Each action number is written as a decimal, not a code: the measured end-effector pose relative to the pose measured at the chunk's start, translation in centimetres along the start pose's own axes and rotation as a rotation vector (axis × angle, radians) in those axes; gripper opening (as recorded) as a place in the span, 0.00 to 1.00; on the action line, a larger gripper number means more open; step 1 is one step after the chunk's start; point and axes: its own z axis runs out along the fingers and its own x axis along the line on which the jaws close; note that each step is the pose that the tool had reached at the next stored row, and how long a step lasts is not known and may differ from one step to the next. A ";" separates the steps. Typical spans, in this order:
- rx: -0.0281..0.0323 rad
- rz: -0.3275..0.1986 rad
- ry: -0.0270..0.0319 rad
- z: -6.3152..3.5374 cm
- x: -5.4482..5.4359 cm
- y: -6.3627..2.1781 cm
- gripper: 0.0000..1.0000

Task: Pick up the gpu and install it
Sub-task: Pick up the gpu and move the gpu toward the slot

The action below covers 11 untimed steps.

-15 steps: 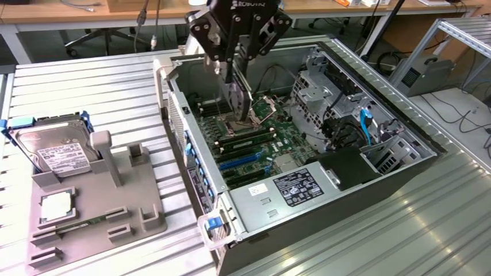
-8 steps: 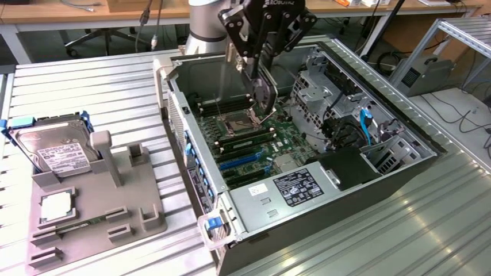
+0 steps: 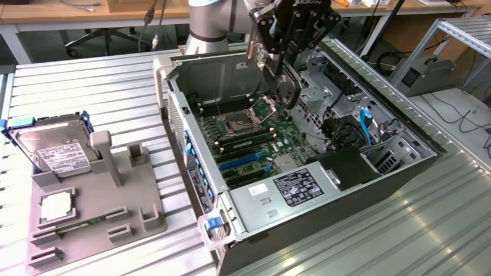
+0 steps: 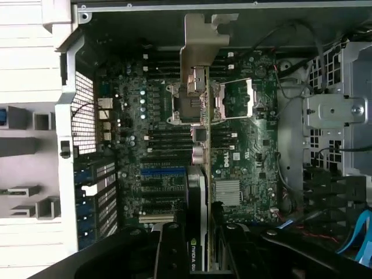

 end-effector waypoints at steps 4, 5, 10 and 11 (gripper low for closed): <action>0.0000 0.000 -0.0001 0.04 -1.7 0.07 0.27; 0.0000 0.000 0.0000 0.05 -2.1 0.09 0.27; -0.0001 0.000 0.0000 0.10 -4.2 0.17 0.27; -0.0001 0.000 0.0000 0.11 -4.7 0.20 0.27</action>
